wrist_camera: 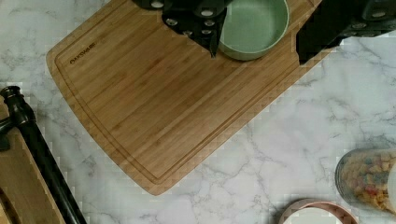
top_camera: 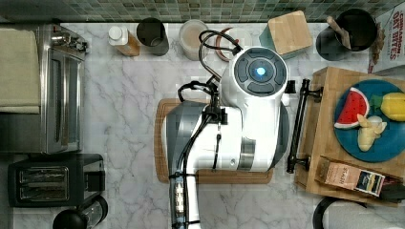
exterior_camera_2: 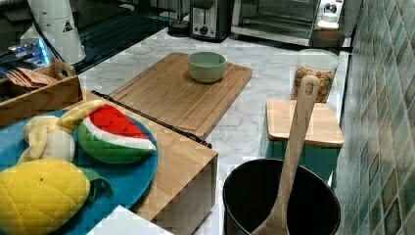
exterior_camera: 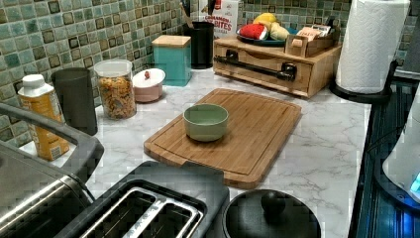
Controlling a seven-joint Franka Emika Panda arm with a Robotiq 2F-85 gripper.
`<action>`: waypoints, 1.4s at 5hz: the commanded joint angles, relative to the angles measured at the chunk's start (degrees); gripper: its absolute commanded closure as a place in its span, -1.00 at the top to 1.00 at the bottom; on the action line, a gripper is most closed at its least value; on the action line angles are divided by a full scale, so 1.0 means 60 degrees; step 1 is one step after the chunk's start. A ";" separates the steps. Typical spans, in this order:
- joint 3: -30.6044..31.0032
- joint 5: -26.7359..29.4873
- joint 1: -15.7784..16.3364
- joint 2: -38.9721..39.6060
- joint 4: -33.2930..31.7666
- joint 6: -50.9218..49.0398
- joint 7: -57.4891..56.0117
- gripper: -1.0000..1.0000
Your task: Open the drawer.
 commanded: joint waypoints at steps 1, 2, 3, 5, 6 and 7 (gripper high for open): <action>0.0016 0.0026 -0.0016 -0.0002 -0.0030 0.0001 -0.0003 1.00; -0.0058 -0.0920 -0.0067 0.0079 -0.0193 -0.0040 -0.0575 1.00; -0.0393 -0.1316 -0.0472 0.0043 -0.0800 0.0712 -0.2405 1.00; -0.0986 -0.1892 -0.1081 0.0454 -0.0741 0.1363 -0.5172 1.00; -0.1069 -0.2238 -0.1283 0.0744 -0.0474 0.1286 -0.5692 1.00; -0.0836 -0.2646 -0.1762 0.0903 -0.0777 0.2065 -0.6348 1.00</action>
